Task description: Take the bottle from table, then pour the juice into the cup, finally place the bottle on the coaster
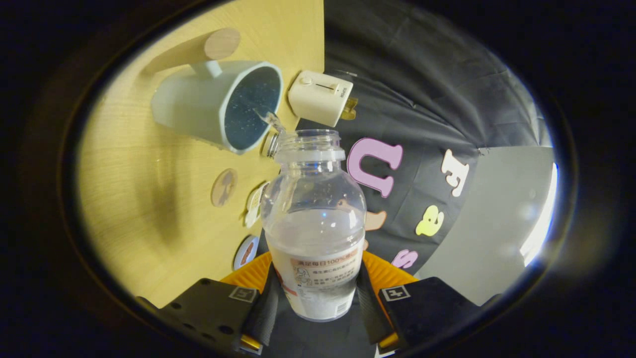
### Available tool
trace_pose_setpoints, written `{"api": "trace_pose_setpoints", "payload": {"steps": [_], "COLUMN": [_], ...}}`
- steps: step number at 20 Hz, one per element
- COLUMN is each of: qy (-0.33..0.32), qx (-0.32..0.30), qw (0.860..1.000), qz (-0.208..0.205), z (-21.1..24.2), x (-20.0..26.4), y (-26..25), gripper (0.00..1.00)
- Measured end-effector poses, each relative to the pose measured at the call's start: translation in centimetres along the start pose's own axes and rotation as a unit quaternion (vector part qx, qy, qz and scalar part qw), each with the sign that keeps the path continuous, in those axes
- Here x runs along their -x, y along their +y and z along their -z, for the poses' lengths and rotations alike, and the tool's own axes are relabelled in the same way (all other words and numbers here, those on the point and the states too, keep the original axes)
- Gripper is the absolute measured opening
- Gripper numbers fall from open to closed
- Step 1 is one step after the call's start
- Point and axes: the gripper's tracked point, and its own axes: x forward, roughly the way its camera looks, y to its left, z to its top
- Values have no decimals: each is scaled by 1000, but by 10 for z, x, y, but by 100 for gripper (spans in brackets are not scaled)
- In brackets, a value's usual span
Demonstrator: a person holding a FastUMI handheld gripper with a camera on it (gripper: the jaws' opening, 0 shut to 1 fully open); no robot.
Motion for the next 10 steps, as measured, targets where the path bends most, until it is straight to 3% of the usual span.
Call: {"api": "trace_pose_setpoints", "payload": {"steps": [10], "qy": [-2], "qx": [31], "qw": [1000], "qz": [-4], "z": [1], "x": [0], "y": [-11], "gripper": [76]}}
